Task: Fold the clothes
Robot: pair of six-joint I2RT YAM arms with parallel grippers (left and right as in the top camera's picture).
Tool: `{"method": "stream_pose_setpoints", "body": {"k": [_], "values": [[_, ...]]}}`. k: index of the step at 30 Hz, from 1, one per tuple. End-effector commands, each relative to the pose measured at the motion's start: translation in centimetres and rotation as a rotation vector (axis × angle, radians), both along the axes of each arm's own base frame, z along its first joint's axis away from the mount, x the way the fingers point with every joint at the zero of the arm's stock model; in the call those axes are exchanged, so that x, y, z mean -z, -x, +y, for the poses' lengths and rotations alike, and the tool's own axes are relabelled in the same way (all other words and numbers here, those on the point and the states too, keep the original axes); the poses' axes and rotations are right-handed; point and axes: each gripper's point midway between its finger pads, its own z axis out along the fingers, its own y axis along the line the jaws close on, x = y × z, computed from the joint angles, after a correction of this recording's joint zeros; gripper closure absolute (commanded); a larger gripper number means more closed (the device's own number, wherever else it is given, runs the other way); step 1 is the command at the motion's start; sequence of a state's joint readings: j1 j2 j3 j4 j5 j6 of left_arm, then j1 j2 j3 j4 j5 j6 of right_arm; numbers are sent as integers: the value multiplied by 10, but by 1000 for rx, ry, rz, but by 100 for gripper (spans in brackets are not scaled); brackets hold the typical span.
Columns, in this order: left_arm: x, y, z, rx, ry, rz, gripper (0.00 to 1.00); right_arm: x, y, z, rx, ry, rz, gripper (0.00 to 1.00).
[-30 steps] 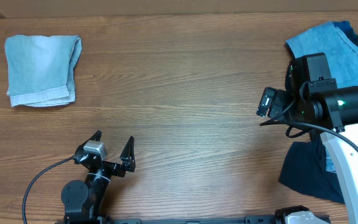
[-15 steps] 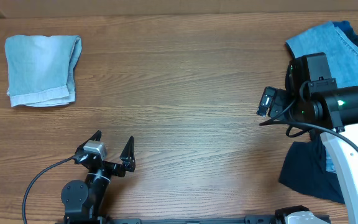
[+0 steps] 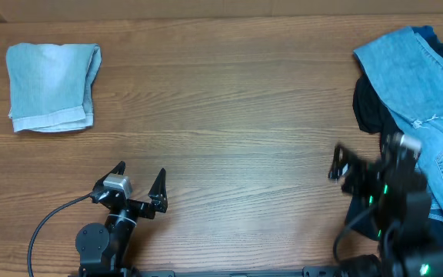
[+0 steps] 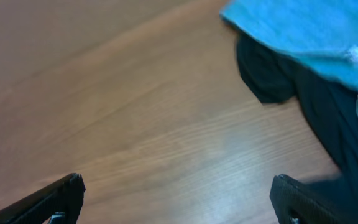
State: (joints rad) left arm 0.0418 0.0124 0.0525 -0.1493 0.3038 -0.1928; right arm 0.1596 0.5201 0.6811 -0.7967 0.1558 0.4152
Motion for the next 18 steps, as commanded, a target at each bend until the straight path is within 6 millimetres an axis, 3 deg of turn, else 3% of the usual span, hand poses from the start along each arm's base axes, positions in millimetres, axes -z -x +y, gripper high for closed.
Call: {"method": "stream_pose_setpoints", "body": {"k": [1,4,8,18], "values": [[1,0,0,-2,13,-2,0,28,17,-3,6,-12,-73,0],[1,0,0,-2,13,-2,0,52,24,-4,6,-20,-115,0],[1,0,0,-2,13,-2,0,71,15,-1,-4,-41,-181,0],[1,0,0,-2,13,-2,0,76,4,5,-26,-64,-268,0]]}}
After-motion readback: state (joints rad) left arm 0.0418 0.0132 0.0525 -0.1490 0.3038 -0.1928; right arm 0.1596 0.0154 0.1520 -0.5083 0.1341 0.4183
